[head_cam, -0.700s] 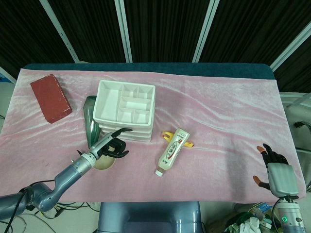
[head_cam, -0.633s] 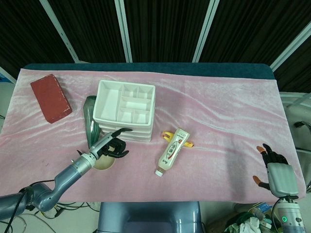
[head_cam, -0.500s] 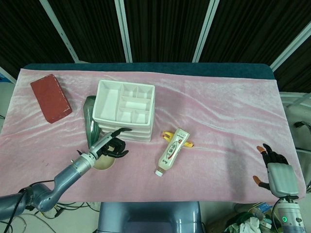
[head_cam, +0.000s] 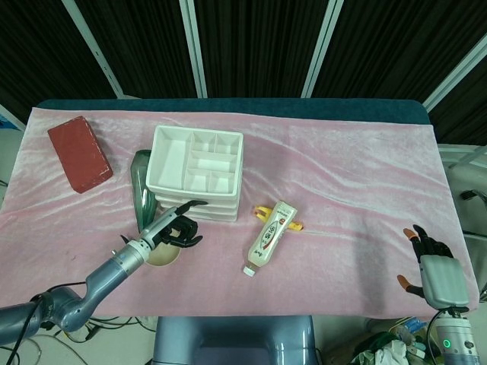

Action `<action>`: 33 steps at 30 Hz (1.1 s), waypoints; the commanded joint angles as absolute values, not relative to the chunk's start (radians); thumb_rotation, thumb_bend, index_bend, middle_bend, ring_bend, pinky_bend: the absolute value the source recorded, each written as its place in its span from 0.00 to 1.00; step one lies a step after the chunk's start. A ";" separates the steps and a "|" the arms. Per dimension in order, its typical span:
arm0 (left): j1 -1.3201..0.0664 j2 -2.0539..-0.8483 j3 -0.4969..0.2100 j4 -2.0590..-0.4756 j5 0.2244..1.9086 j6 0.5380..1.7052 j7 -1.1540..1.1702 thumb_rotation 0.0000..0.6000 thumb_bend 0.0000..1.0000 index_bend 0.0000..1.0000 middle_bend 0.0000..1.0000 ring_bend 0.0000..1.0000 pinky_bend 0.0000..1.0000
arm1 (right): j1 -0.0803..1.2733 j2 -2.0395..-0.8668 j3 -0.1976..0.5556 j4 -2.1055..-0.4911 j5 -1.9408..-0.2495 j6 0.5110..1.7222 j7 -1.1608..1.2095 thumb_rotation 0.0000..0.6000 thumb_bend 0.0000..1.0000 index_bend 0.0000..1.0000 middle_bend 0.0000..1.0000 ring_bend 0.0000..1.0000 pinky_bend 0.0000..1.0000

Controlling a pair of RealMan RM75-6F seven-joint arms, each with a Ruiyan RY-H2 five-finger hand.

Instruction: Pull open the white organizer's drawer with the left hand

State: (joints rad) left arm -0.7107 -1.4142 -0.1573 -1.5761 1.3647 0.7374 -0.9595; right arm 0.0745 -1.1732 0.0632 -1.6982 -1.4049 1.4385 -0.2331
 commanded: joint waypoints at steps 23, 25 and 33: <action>-0.704 -1.410 -0.134 -1.601 1.398 0.751 -0.938 1.00 0.35 0.06 0.77 0.79 0.84 | 0.076 -1.174 0.061 -1.697 -1.408 1.436 -0.233 1.00 0.10 0.16 0.08 0.19 0.21; -0.705 -1.405 -0.130 -1.609 1.405 0.750 -0.935 1.00 0.35 0.06 0.77 0.79 0.84 | 0.076 -1.174 0.061 -1.697 -1.408 1.436 -0.233 1.00 0.10 0.16 0.08 0.19 0.21; -0.707 -1.398 -0.117 -1.618 1.418 0.752 -0.930 1.00 0.35 0.06 0.77 0.79 0.84 | 0.076 -1.173 0.061 -1.697 -1.407 1.436 -0.233 1.00 0.10 0.16 0.08 0.19 0.21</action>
State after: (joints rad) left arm -0.7072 -1.3976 -0.1176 -1.6186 1.4180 0.7512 -0.9299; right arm 0.0757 -1.1731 0.0612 -1.6974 -1.4068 1.4364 -0.2326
